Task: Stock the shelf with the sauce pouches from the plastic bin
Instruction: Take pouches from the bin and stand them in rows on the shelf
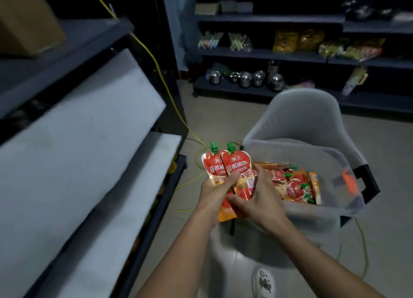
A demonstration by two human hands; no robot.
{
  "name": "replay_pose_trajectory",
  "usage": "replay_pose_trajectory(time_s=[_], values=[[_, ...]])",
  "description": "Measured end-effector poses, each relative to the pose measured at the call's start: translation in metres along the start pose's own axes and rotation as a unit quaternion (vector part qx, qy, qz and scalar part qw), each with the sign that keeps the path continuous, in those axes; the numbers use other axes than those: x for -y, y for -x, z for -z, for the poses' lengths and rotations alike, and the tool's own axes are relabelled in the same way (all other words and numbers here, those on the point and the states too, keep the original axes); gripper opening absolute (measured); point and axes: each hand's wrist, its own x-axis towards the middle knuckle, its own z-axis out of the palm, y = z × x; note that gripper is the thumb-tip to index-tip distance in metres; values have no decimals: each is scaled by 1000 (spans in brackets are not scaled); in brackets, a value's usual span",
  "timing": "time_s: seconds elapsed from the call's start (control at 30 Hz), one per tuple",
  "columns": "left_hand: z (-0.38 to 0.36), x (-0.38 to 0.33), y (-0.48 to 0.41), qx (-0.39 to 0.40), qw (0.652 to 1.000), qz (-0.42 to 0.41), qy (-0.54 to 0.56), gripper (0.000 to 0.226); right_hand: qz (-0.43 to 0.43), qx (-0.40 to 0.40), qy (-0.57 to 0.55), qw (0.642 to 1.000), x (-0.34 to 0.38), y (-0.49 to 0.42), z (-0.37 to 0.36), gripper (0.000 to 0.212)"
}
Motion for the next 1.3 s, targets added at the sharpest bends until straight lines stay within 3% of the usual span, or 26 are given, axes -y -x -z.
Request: replay_pose_trajectory(time_s=[0.13, 0.2, 0.27, 0.3, 0.43, 0.63, 0.8, 1.03, 1.3], values=[[73, -14, 72, -36, 998, -47, 5, 28, 49, 52, -60, 996, 61, 60, -23, 101], [111, -20, 108, -53, 996, -69, -3, 26, 40, 107, -135, 984, 87, 83, -33, 73], [146, -24, 143, -61, 995, -81, -15, 30, 32, 156, -196, 968, 112, 103, -45, 28], [163, -26, 160, -63, 994, -86, -14, 34, 29, 183, -222, 957, 125, 112, -52, 24], [218, -37, 220, -84, 991, -104, 13, 44, -15, 298, -304, 905, 172, 140, -75, 29], [280, -60, 292, -172, 968, -167, 77, 37, -21, 385, -357, 851, 230, 166, -109, 35], [309, -73, 331, -248, 944, -203, 82, 33, 50, 464, -303, 831, 278, 190, -129, 47], [347, -84, 372, -352, 893, -265, 98, 31, 155, 496, -262, 813, 343, 204, -149, 33], [414, -91, 436, -479, 809, -328, 91, 27, 255, 532, -238, 771, 430, 248, -206, 24]])
